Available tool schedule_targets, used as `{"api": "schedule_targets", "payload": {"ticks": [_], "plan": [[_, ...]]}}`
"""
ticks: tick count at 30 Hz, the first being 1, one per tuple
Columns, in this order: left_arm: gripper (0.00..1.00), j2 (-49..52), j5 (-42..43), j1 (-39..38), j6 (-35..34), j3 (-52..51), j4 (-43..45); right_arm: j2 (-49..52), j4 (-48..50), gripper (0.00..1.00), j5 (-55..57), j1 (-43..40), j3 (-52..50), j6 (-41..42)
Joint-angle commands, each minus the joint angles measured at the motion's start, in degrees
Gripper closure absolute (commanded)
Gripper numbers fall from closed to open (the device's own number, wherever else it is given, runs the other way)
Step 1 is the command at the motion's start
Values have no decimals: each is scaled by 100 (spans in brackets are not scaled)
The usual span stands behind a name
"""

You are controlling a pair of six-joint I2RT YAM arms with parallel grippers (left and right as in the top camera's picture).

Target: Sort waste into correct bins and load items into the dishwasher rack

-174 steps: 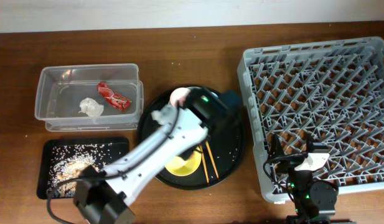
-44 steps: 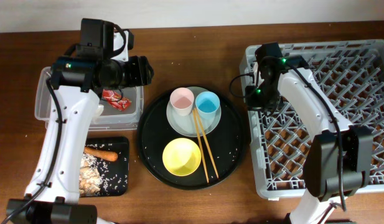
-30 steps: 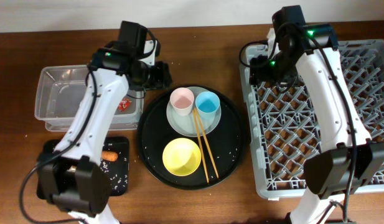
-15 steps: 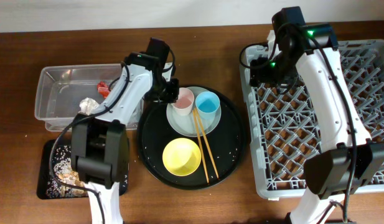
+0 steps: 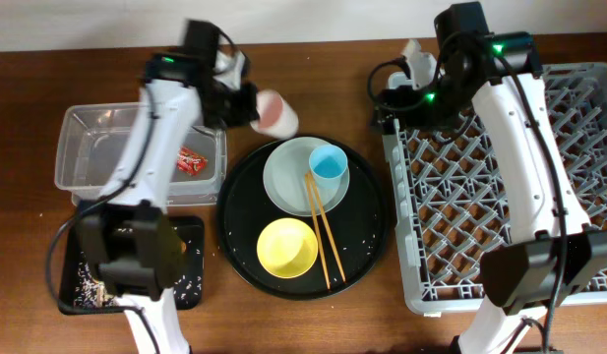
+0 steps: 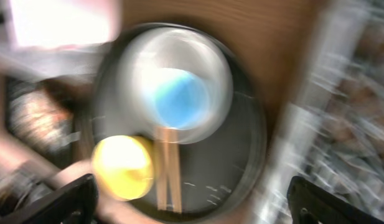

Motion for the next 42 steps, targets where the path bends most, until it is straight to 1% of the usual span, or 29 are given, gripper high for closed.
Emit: {"api": "schedule_targets", "payload": {"ticks": [1, 2, 4, 7, 13, 14, 15, 16, 17, 19, 22, 28, 30, 32, 34, 36, 40, 41, 42], "plan": [[100, -258, 3786, 544, 1132, 238, 50, -28, 79, 1, -3213, -13, 162, -1744], [100, -258, 4470, 553, 1491, 234, -76, -28, 199, 1, -3392, -11, 162, -1740], [100, -258, 5071, 363, 1797, 234, -201, -28, 417, 1, -3646, -13, 162, -1740], [100, -258, 5386, 39, 1867, 234, -144, -28, 702, 0, -3871, -2, 160, -1740], [100, -258, 5353, -310, 1862, 234, 308, -28, 732, 2, -3934, 74, 160, -1735], [100, -258, 5259, -310, 1862, 234, 302, -28, 763, 8, -3965, 81, 160, -1735], [100, -258, 5178, -310, 1862, 234, 302, -26, 796, 11, -4092, 79, 160, -1735], [100, -258, 5119, -310, 1862, 232, 302, -28, 852, 18, -4330, 72, 160, -1738], [100, -258, 5104, -310, 1862, 232, 304, -28, 946, 22, -4627, 70, 160, -1735], [100, -258, 5101, -310, 1862, 232, 304, -28, 1010, 23, -4835, 76, 160, -1735], [100, -258, 5106, -310, 1862, 232, 415, -26, 933, 24, -4811, 81, 160, -1735], [100, -258, 5104, -310, 1862, 232, 562, -28, 658, 25, -4507, 81, 160, -1738], [100, -258, 5101, -310, 1862, 232, 564, -26, 588, 31, -4481, 81, 160, -1738], [100, -258, 5099, -308, 1862, 232, 564, -26, 533, 33, -4444, 81, 157, -1738], [100, -258, 4968, -310, 1860, 232, 562, -26, 540, 40, -4444, 81, 157, -1738], [99, -258, 4887, -310, 1860, 232, 560, -28, 562, 41, -4437, 81, 157, -1738], [72, -258, 4859, -310, 1862, 232, 562, -26, 640, 41, -4044, 79, 157, -1735], [69, -258, 4809, -308, 1860, 232, 564, -28, 643, 42, -3965, 79, 157, -1738], [69, -258, 4688, -308, 1860, 232, 566, -26, 643, 42, -3932, 79, 157, -1735]]}}
